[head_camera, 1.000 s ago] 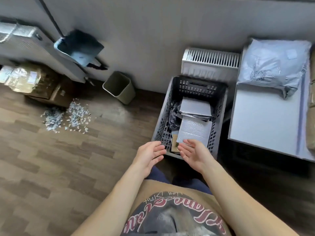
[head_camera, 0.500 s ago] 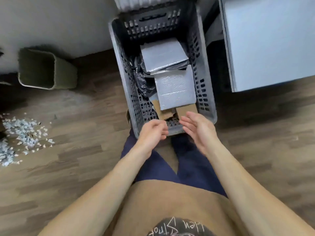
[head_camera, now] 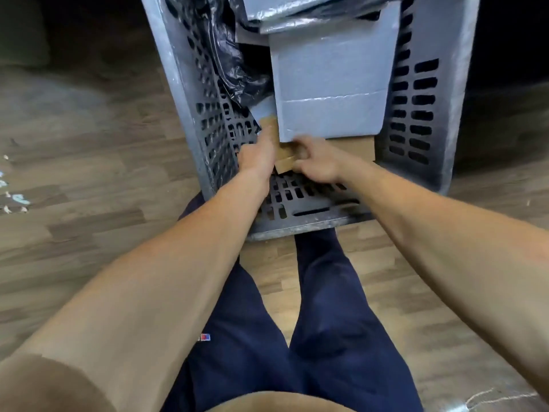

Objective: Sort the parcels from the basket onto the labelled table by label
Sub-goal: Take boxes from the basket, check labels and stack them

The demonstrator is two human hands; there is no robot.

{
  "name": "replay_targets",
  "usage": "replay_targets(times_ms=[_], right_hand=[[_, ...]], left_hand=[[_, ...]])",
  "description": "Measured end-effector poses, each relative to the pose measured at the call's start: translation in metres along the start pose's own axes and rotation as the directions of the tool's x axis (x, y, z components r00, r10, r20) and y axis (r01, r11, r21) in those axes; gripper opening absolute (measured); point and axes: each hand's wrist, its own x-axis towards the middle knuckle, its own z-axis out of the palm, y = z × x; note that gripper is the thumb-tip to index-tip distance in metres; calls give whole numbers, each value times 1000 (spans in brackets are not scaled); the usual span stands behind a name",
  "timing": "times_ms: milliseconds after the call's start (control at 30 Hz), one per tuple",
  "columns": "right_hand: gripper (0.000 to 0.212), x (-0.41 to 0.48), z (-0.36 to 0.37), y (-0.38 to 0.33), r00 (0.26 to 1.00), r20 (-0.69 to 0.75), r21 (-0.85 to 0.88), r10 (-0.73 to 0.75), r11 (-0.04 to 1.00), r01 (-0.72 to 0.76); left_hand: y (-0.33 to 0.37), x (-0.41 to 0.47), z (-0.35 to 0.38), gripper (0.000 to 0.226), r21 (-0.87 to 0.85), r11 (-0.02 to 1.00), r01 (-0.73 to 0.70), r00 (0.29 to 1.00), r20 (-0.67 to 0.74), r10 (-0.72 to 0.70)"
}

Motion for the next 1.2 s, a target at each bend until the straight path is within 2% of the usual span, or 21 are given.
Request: replay_targets(times_ms=[67,200,267,333,467,533,667,733,833,933,1000,1200], right_hand=[[82,16,-2,0,1000,8,-2,-9,1000,9],[66,29,5,5,1000,12,10,-29,1000,29],[66,31,13,9,999,25,61,-20,998,18],[69,32,21,10,1000,18,130,1,992,-3],[75,20,16,3,987,-156,301,-23,951,70],[70,7,1,-5,977,-211,334,-29,937,100],[29,-22,-41,-23,951,-307,313,-26,941,126],[16,-40,-61,-34,945,-323,328,-50,931,162],[32,-69,-83,-50,936,-334,312,-106,925,216],[49,-103,-92,-61,932,-321,283,-167,922,263],[56,-125,-92,-63,939,-295,313,-175,911,268],[58,-212,-77,-72,921,-295,373,-256,856,357]], left_hand=[[-7,17,6,62,-39,997,60,998,28,-59],[-7,44,13,47,-76,992,99,991,99,-91],[-6,52,15,41,-72,993,93,987,136,-82],[-8,59,16,54,-93,992,84,980,190,-65],[2,48,19,72,-121,992,14,975,223,14],[17,35,17,85,-119,993,-17,976,212,42],[50,22,9,53,-67,987,-147,977,146,156],[63,5,1,34,-61,977,-206,967,138,213],[69,-27,-12,14,3,963,-269,955,131,266],[74,-67,-27,31,-9,948,-317,944,92,317],[76,-93,-35,29,-22,936,-352,933,77,352],[71,-193,-62,16,-79,893,-442,896,11,444]])
